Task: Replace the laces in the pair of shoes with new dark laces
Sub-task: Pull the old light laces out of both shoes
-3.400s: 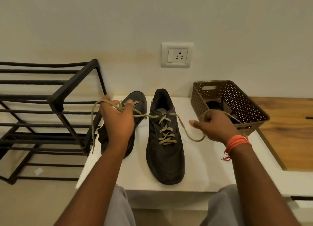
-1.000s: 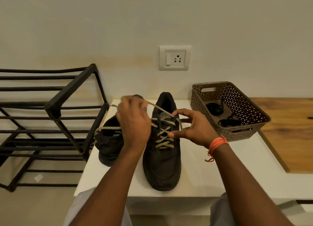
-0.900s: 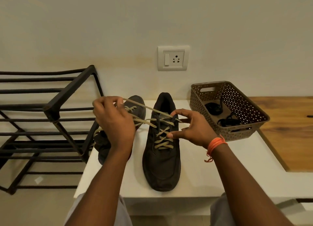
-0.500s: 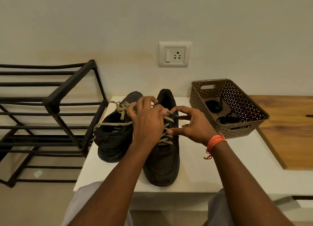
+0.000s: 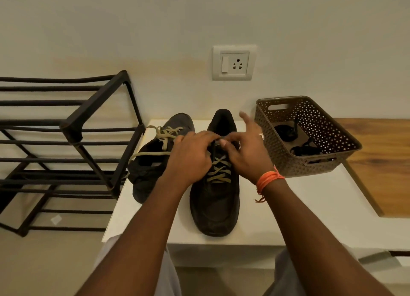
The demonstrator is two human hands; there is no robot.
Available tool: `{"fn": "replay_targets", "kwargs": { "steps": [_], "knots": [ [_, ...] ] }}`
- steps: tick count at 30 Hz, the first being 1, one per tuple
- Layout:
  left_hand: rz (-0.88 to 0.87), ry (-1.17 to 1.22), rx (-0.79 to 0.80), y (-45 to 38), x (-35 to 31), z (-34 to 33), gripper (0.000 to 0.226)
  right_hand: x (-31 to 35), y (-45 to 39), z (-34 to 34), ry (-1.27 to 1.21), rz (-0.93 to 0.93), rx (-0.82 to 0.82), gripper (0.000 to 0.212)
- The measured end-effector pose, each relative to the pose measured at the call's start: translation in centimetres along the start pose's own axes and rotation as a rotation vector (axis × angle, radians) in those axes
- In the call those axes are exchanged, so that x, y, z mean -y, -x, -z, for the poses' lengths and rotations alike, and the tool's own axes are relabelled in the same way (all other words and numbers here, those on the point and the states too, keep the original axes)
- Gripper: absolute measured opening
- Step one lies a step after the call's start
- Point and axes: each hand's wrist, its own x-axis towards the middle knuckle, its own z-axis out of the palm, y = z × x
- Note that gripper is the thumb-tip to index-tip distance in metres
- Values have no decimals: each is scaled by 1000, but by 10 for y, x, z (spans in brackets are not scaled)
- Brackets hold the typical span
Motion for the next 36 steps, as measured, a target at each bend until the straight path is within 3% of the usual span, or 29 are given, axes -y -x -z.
{"fn": "replay_targets", "kwargs": {
  "steps": [3, 5, 8, 10, 11, 13, 16, 18, 20, 22, 24, 26, 28, 32, 34, 36],
  "knots": [
    [55, 78, -53, -3, -3, -1, 37, -3, -2, 4, -72, -151, -200, 11],
    [64, 106, -30, -3, -4, 0, 38, -2, -2, 3, -79, -136, -236, 9],
    [67, 186, -21, 3, -1, -2, 38, -4, -1, -4, 4, -15, -27, 21],
    [87, 221, -21, 5, 3, -3, 39, -2, 0, -8, -14, -37, 102, 12],
    [100, 233, -24, 5, 5, -3, 40, 0, 0, -7, -49, -27, 76, 7],
    [118, 243, -39, 4, 7, -3, 41, 0, -3, -1, -155, -53, -105, 9],
    [146, 242, -49, 1, 7, -5, 43, -8, -4, 23, -363, -352, -452, 9],
    [144, 249, -51, 0, 6, -7, 43, -13, 1, 29, -262, -347, -484, 8],
    [144, 261, -55, 0, 8, -8, 43, -12, 4, 24, -169, -108, -380, 18],
    [129, 278, -52, 2, 9, -7, 44, -5, 4, 12, -64, 35, -126, 24],
    [111, 300, -54, 4, 10, -7, 43, 3, 2, 0, 40, 32, 135, 27],
    [100, 308, -68, 5, 12, -5, 41, 7, 0, -7, 65, 11, 208, 20],
    [115, 312, -90, 5, 13, -4, 38, 4, -3, -4, 30, 32, 76, 22],
    [211, 306, -110, 2, 9, -2, 36, -18, -4, 25, -63, -168, -480, 22],
    [207, 317, -111, 2, 7, -2, 37, -24, 0, 27, 15, -156, -492, 26],
    [202, 331, -108, 4, 8, -3, 37, -19, 3, 15, 115, -24, -300, 31]
  ]
}}
